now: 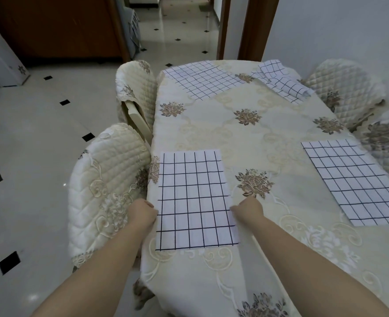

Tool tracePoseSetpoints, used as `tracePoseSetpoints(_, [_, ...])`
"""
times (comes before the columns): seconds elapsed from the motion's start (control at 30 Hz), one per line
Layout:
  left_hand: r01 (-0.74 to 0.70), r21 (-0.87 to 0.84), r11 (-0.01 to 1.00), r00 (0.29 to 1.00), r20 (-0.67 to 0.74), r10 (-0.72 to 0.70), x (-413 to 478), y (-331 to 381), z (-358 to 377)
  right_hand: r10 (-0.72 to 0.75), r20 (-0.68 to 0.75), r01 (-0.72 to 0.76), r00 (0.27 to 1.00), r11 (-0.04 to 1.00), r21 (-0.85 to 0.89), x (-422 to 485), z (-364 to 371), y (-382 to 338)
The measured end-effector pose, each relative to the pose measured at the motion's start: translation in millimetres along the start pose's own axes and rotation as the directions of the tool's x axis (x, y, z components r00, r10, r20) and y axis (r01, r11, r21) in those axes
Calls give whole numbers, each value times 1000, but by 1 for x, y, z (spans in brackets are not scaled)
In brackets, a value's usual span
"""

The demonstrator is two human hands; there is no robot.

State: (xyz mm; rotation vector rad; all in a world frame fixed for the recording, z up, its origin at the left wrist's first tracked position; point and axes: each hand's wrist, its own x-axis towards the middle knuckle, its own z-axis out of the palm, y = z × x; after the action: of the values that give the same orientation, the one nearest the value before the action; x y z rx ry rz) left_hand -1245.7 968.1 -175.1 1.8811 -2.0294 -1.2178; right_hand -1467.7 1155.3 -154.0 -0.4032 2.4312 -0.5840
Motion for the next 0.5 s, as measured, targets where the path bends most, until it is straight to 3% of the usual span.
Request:
tracePoseSetpoints(0.2, [38,70,997,998,53,-42,6,2,2,54,69,-44,996,988,-150,4,7,-11])
tracePoseSetpoints(0.5, [74,149,986,994,74,-86,14,8,3,55,65,-47,996,992,-115,14,20,-18])
